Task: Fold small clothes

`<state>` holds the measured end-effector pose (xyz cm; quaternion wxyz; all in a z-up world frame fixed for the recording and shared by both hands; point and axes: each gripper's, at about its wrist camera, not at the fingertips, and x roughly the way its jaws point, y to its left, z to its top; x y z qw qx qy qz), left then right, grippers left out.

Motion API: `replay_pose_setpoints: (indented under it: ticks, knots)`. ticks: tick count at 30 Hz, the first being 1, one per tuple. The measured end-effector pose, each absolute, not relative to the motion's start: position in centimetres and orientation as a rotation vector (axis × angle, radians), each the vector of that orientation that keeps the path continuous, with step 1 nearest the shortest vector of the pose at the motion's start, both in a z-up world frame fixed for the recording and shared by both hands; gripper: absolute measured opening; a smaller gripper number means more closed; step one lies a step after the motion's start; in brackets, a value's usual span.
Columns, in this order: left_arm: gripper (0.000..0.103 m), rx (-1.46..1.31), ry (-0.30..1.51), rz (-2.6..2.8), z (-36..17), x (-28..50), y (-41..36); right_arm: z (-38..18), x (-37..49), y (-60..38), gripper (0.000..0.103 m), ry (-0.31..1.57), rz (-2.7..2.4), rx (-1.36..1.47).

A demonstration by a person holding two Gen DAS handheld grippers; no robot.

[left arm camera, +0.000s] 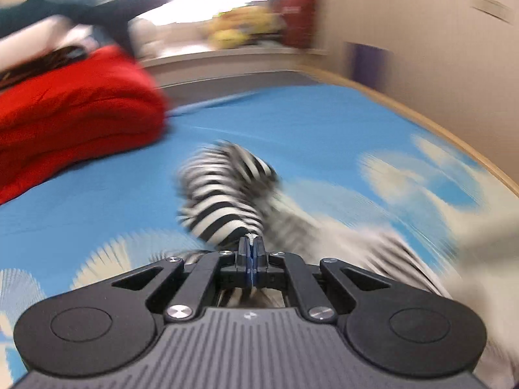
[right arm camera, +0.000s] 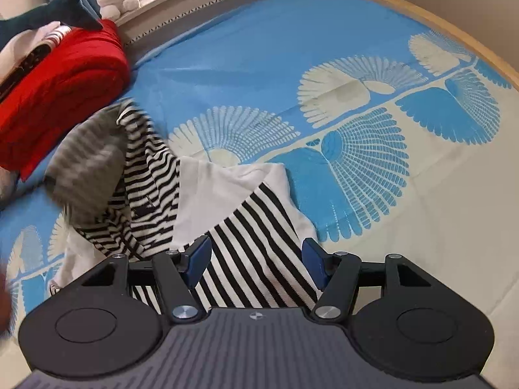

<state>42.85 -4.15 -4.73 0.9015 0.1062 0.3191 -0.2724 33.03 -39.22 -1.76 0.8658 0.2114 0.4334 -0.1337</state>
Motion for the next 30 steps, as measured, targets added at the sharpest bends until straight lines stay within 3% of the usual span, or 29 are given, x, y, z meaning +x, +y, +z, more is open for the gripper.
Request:
replay_pose_setpoints:
  ticks: [3,7,8,9,10,16,18,20,22,27,30]
  knots:
    - [0.001,0.222,0.771,-0.665,-4.8,34.6,-1.9,-1.4,32.4,-39.7,0.064,0.884,-0.3,0.47]
    - [0.007,0.242,0.929,-0.695,-5.2,30.4,0.6,-1.1,31.8,-39.8,0.063,0.858,-0.304,0.497]
    - [0.014,0.208,0.894,-0.66,-5.0,30.5,1.4,-1.1,31.7,-39.7,0.062,0.855,-0.3,0.502]
    - [0.031,0.129,0.872,-0.613,-4.9,31.3,2.3,-1.2,31.7,-39.4,0.062,0.85,-0.291,0.509]
    - [0.034,0.04,0.881,-0.562,-5.3,32.6,3.3,-1.3,31.6,-39.2,0.061,0.846,-0.278,0.518]
    - [0.035,-0.427,1.114,-0.341,-11.6,39.6,5.3,-2.3,32.8,-36.1,0.058,0.89,-0.137,0.554]
    - [0.04,-0.478,1.165,-0.355,-13.4,39.5,5.1,-2.8,33.6,-35.1,0.058,0.918,-0.089,0.585]
    - [0.039,-0.479,1.192,-0.328,-14.5,39.4,4.8,-3.0,34.2,-34.4,0.058,0.937,-0.052,0.597]
    - [0.001,-0.494,1.151,-0.305,-14.3,38.8,4.8,-3.2,34.6,-33.8,0.058,0.956,-0.026,0.596]
    - [0.0,-0.414,0.92,-0.65,-10.0,36.8,0.9,-2.9,34.5,-34.6,0.058,0.948,0.034,0.638]
    - [0.001,-0.29,1.047,-0.897,-10.7,35.3,-3.4,-1.6,34.2,-36.0,0.06,0.883,0.068,0.659]
